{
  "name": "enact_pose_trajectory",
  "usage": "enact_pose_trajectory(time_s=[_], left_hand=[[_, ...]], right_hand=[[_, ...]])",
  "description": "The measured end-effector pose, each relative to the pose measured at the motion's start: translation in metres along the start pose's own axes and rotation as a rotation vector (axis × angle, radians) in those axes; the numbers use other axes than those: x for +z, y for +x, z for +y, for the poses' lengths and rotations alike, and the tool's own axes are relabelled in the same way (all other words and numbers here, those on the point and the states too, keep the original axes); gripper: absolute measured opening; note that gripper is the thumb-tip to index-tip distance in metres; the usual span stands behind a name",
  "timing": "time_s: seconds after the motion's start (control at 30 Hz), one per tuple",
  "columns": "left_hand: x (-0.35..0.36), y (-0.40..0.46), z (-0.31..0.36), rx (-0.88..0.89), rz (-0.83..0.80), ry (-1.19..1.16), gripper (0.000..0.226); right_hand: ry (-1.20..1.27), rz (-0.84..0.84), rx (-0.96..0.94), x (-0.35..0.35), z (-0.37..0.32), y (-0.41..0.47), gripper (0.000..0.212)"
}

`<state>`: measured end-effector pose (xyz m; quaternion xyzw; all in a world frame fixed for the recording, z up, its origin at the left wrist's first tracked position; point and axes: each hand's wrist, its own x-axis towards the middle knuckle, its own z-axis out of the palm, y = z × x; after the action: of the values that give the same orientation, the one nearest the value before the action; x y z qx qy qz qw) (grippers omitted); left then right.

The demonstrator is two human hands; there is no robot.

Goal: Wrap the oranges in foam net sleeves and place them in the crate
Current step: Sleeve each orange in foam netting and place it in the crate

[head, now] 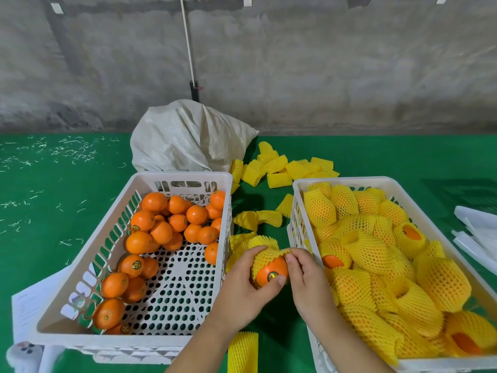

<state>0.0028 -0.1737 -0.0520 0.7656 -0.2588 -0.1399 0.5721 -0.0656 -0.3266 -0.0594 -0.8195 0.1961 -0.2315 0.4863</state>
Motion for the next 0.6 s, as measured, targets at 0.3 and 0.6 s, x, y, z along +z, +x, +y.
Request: enact_pose_trajectory(time_s=[0.3,0.6], left_hand=[[0.0019,0.0082,-0.0058,-0.037,0.161,0.084,0.073],[-0.0069,0.0056,-0.0047,-0.067,0.0,-0.279,0.079]], right_hand=[[-0.071,0.083,-0.265,-0.002,-0.0079,-0.0067,0.02],[-0.111,0.02,-0.114,-0.0011,-0.0019,-0.002,0.029]])
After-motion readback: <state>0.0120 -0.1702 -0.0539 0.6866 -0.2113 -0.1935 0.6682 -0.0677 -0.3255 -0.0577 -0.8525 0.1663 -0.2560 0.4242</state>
